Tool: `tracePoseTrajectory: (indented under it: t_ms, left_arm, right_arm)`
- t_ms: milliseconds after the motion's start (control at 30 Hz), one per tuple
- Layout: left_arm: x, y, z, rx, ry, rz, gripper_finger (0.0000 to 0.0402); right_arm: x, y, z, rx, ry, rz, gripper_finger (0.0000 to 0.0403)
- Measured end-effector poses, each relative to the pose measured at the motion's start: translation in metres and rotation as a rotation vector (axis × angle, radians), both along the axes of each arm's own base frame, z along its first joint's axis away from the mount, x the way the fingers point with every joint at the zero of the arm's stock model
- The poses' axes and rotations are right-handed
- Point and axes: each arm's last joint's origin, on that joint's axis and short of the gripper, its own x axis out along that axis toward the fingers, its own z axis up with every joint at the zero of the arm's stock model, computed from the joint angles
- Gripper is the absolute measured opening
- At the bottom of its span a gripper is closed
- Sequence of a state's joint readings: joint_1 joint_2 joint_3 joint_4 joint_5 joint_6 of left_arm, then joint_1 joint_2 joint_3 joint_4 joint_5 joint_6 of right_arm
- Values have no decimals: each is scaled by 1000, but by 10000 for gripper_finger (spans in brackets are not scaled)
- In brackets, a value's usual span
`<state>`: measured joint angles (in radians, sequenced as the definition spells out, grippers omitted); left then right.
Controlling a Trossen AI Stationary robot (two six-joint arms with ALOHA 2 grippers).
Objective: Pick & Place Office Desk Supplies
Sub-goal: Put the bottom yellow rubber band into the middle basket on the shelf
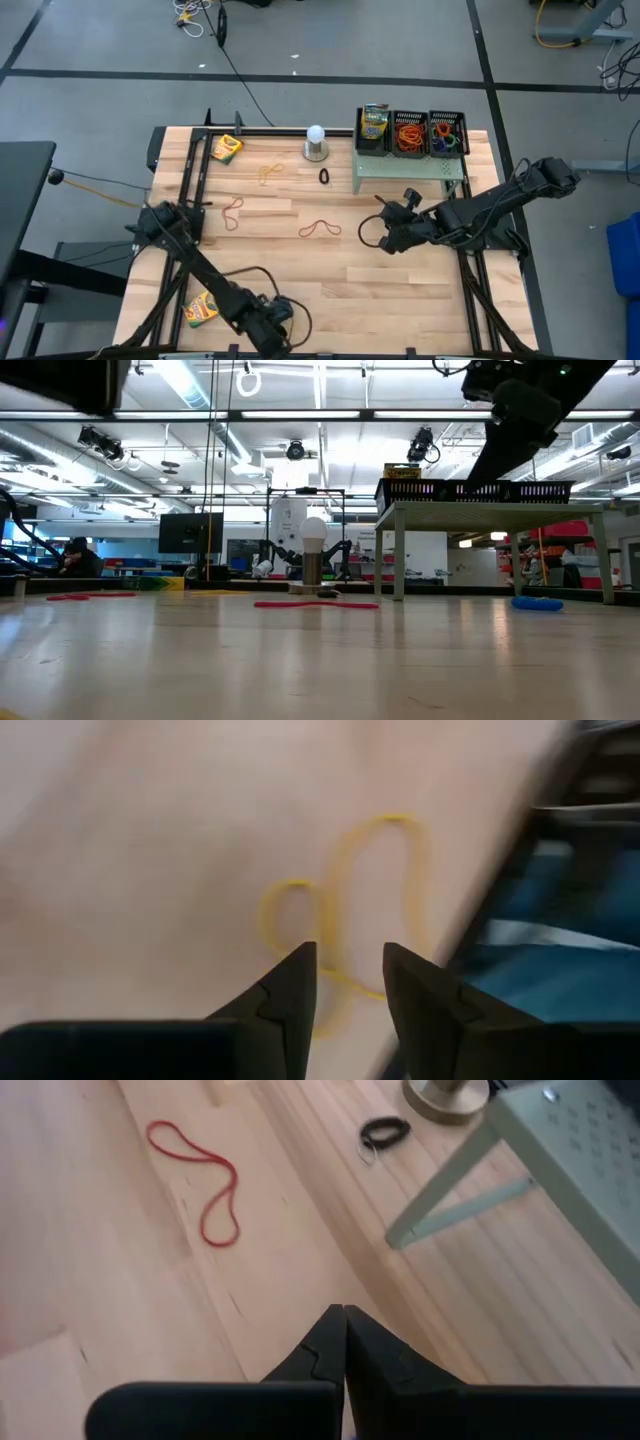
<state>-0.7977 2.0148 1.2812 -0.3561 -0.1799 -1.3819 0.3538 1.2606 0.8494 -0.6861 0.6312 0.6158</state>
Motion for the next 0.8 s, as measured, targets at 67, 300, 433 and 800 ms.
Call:
tracePoseTrajectory:
  t_ms: [67,300,433,800]
  left_arm:
    - [1,-1,-5,46,71,45,126]
    - [7,-6,-10,39,79,148,126]
    - [5,-5,-11,58,111,125,111]
    - [-2,5,-1,144,97,192,6]
  right_arm:
    - [2,1,1,1,-17,9,6]
    - [5,2,3,-10,-38,39,11]
    - [5,2,3,-8,-41,37,8]
    - [6,2,4,-4,-58,37,11]
